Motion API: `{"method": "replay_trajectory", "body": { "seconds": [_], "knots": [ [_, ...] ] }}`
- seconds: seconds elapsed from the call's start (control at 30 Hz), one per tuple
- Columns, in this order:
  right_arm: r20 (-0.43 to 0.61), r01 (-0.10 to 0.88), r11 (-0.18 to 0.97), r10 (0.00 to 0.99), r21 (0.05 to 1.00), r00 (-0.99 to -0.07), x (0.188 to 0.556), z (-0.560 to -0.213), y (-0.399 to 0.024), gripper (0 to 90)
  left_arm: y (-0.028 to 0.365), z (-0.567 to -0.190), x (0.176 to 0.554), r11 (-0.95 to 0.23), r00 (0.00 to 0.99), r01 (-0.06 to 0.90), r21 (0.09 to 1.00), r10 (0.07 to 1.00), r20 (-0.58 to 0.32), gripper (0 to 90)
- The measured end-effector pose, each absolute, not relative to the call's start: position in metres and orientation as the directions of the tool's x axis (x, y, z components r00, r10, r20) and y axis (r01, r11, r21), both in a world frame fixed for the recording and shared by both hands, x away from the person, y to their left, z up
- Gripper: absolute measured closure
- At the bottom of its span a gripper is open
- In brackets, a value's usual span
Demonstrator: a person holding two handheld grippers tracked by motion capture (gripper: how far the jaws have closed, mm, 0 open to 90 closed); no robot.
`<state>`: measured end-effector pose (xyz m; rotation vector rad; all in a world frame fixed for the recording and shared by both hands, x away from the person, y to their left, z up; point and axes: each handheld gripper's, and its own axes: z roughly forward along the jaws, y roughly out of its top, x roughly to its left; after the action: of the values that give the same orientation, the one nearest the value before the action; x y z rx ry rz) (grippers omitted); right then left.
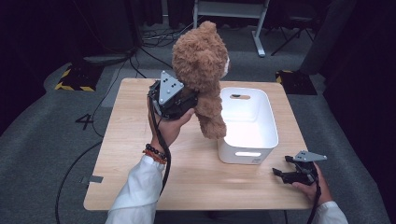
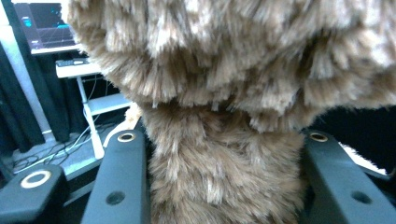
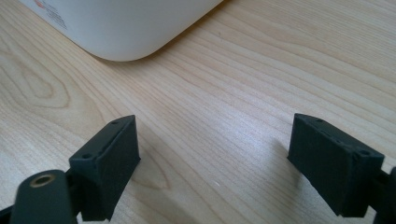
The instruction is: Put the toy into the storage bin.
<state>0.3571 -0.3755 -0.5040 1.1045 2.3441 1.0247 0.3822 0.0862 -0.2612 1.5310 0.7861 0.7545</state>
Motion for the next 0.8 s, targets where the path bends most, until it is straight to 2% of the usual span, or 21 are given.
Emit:
{"method": "replay_trajectory", "body": {
  "seconds": [0.8],
  "knots": [
    [-0.009, 0.518, 0.433, 0.774, 0.738, -0.634, 0.357, -0.504, -0.375, 16.2, 0.034, -0.254, 0.388, -0.073, 0.643, 0.047, 0.996, 0.765, 0.026, 54.9]
  ]
}}
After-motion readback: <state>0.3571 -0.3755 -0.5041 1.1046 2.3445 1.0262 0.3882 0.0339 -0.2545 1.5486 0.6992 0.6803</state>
